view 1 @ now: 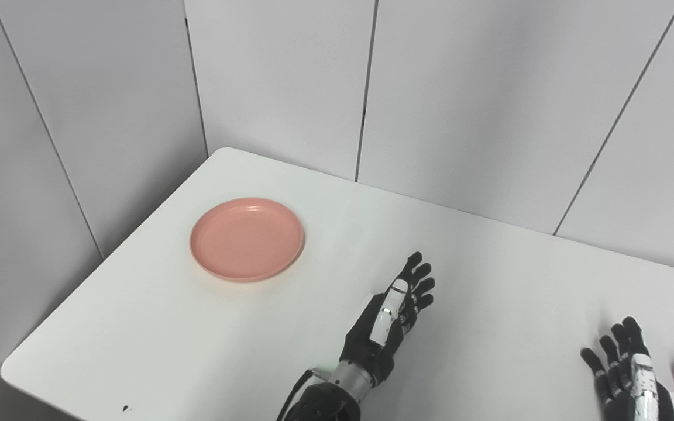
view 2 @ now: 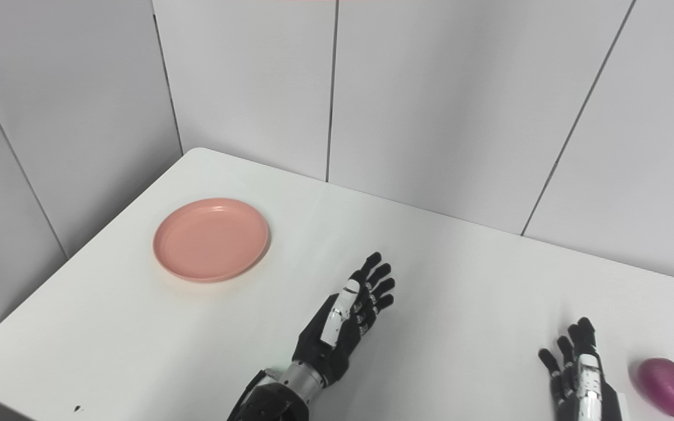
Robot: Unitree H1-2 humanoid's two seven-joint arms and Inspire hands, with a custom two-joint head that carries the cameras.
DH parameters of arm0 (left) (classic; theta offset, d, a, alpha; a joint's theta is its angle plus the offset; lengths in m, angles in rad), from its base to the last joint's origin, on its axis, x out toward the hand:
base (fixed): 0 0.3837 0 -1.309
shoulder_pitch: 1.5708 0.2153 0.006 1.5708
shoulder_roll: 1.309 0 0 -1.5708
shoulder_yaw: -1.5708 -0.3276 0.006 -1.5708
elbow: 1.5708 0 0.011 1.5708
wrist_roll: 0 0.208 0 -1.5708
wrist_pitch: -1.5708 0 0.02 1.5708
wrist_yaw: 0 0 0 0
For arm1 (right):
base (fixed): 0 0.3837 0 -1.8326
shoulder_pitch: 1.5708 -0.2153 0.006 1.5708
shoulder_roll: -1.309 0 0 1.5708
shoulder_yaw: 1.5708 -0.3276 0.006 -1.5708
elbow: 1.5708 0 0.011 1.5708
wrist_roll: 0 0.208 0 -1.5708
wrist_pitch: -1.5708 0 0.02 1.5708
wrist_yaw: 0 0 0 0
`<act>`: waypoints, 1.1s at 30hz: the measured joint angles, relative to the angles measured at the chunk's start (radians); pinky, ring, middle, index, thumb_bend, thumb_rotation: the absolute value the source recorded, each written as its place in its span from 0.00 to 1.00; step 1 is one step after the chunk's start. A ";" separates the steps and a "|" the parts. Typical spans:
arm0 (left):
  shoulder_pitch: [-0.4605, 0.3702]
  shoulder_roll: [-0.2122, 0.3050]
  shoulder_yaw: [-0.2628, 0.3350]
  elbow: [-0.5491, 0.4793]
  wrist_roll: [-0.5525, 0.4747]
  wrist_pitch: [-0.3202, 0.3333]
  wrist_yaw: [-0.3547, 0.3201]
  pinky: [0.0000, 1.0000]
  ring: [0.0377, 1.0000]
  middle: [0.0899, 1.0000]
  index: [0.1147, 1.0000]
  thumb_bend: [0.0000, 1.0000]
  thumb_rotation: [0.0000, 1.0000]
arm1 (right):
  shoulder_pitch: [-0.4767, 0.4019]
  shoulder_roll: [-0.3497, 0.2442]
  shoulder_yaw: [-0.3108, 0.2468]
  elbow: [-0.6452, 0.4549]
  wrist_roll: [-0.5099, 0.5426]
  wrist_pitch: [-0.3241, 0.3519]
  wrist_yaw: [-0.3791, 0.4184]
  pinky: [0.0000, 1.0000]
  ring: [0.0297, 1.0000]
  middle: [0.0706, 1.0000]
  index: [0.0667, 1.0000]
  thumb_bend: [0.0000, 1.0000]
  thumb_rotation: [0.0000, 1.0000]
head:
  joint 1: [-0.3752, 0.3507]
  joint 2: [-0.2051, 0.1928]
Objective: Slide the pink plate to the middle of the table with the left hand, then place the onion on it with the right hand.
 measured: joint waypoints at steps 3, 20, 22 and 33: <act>-0.004 0.000 -0.002 0.008 0.000 -0.004 0.001 0.97 0.98 0.99 0.98 0.44 1.00 | 0.000 0.003 -0.001 0.000 0.000 0.000 -0.007 1.00 1.00 1.00 0.99 0.31 0.90 | 0.018 -0.020; -0.058 0.000 -0.021 0.081 0.018 -0.041 0.023 0.95 0.97 0.99 0.98 0.44 1.00 | -0.004 -0.003 -0.010 0.000 0.002 0.005 -0.018 0.93 0.96 0.97 0.93 0.46 0.80 | 0.064 -0.038; -0.059 0.000 -0.021 0.082 0.018 -0.041 0.023 0.96 0.97 0.99 0.98 0.45 1.00 | -0.004 -0.003 -0.008 0.000 0.000 0.005 -0.018 0.95 0.97 0.98 0.93 0.48 0.83 | 0.064 -0.035; -0.060 0.000 -0.003 0.068 0.018 -0.039 0.037 0.97 0.97 0.98 0.97 0.47 1.00 | -0.008 -0.003 -0.004 0.002 -0.005 0.004 -0.018 0.59 0.86 0.90 0.83 0.49 0.75 | 0.071 -0.043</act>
